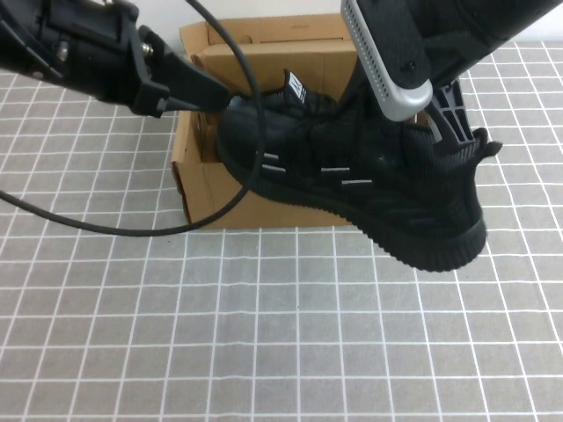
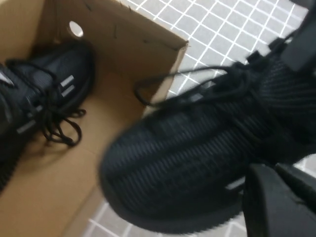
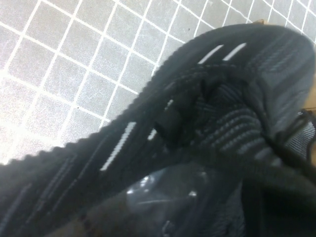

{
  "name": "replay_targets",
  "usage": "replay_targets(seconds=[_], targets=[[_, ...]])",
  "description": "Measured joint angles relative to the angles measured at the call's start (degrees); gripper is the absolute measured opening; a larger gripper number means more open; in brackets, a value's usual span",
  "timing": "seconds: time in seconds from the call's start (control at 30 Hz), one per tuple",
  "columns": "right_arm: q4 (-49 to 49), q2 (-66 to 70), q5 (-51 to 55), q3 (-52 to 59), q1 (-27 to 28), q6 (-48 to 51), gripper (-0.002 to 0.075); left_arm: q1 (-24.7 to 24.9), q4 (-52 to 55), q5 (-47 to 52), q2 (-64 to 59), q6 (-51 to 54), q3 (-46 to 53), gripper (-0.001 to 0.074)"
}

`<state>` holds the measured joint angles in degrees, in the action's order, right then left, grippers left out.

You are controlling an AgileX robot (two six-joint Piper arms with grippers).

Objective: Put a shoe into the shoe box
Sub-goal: Hand over the shoe

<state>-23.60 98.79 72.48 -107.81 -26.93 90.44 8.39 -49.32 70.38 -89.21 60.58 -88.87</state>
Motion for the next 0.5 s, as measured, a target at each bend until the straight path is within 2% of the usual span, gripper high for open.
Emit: replay_targets(seconds=[0.23,0.5], targets=[[0.0,0.0,0.0,0.0,0.0,0.0,-0.0006,1.2,1.3,0.0,-0.8,5.4,-1.0,-0.0001],[0.0,0.0,0.0,0.0,0.0,0.0,-0.0006,9.5,5.2,0.3,-0.8,10.3,-1.0,-0.0001]])
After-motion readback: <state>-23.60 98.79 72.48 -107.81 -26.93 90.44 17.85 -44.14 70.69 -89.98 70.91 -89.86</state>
